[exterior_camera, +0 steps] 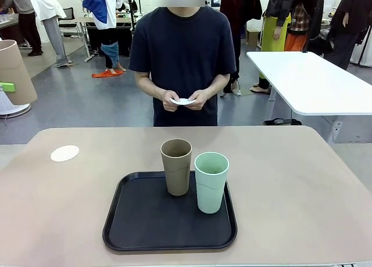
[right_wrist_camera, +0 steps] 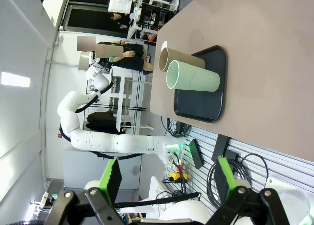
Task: Place coasters on the table and set cups on them.
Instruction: Pick up one Reusable plastic cup and place it on a coaster set by the human, then take one Reusable plastic cup from the Flat Tray and place it on a coaster set by the human.
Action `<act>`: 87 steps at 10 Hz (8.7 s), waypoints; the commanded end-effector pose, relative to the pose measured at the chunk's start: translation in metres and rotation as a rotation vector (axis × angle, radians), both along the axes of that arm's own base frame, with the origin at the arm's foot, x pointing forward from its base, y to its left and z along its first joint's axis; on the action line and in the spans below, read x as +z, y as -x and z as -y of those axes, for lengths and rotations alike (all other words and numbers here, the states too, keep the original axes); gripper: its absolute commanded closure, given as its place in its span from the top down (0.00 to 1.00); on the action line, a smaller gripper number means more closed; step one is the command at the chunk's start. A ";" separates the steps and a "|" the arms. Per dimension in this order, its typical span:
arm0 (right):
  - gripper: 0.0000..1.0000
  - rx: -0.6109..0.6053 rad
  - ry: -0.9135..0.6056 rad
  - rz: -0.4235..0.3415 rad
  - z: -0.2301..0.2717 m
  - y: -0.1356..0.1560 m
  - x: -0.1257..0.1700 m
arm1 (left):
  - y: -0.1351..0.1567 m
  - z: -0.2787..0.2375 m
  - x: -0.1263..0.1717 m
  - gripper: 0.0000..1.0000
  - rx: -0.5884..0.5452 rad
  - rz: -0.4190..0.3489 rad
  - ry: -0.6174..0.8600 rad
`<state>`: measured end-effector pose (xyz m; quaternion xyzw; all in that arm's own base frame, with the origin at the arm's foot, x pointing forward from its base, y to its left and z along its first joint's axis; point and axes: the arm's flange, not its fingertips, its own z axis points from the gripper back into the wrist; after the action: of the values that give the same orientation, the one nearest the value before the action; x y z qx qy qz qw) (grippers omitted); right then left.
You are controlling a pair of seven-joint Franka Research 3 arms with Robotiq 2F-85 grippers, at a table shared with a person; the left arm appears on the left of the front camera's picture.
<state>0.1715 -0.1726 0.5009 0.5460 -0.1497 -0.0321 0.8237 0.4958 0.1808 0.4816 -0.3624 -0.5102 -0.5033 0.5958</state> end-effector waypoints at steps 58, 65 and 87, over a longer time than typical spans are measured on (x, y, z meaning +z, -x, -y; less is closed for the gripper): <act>1.00 0.011 -0.017 0.026 0.000 -0.001 0.000 | -0.099 -0.013 -0.218 1.00 -0.204 -0.125 -0.332; 1.00 0.011 -0.017 0.026 0.000 -0.001 0.000 | -0.024 -0.043 -0.027 1.00 0.027 -0.040 -0.548; 1.00 0.011 -0.017 0.026 0.000 -0.001 0.000 | 0.170 0.102 0.028 1.00 0.382 -0.560 -0.985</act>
<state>0.1714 -0.1726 0.5007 0.5455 -0.1507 -0.0301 0.8239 0.3477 0.1000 0.5170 -0.0437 -0.1027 -0.5205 0.8465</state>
